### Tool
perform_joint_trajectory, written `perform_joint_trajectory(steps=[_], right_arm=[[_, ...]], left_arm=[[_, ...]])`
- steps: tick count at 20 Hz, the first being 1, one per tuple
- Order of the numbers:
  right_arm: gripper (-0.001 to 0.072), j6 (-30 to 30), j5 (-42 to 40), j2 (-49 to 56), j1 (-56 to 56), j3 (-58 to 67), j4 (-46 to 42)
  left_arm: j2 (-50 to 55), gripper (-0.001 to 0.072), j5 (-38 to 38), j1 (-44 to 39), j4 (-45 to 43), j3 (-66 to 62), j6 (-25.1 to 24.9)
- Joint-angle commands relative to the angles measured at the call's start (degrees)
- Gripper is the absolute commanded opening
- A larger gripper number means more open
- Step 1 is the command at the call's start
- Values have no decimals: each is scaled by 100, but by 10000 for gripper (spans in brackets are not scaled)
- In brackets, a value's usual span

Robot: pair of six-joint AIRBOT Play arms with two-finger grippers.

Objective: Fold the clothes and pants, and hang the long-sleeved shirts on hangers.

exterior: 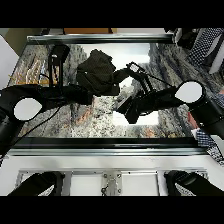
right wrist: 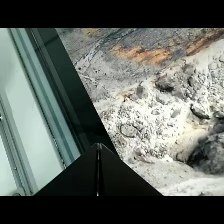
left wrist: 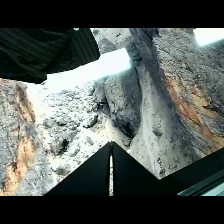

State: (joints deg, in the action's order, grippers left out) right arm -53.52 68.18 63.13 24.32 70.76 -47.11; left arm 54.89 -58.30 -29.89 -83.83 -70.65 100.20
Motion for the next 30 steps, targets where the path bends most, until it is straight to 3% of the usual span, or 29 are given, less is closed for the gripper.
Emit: perform_joint_trajectory(steps=[1, 4, 5, 6, 7, 9, 14, 18, 24, 30], right_arm=[[27, -2, 0, 4, 4, -2, 2], [27, -2, 0, 4, 4, -2, 2], [27, -2, 0, 4, 4, -2, 2], [27, -2, 0, 4, 4, -2, 2], [27, -2, 0, 4, 4, -2, 2], [27, -2, 0, 4, 4, -2, 2], [27, -2, 0, 4, 4, -2, 2], [27, -2, 0, 4, 4, -2, 2], [27, -2, 0, 4, 4, -2, 2], [27, -2, 0, 4, 4, -2, 2]], left_arm=[[-4, 18, 2, 4, -4, 2, -7], [-4, 19, 9, 4, -4, 2, -7], [-2, 126, 96, 4, -11, 2, -11], [2, 544, 334, 9, -20, 2, -11], [39, 718, 643, 59, -39, -11, -13], [339, 720, 1045, 332, -44, -251, -11], [2107, 720, 1054, 1467, 72, -1311, 7], [3696, 720, 1215, 2065, 1228, -1502, 33], [5204, 720, 2496, 2068, 3073, -1506, 9], [5508, 719, 3519, 1600, 3250, -1506, -33]])
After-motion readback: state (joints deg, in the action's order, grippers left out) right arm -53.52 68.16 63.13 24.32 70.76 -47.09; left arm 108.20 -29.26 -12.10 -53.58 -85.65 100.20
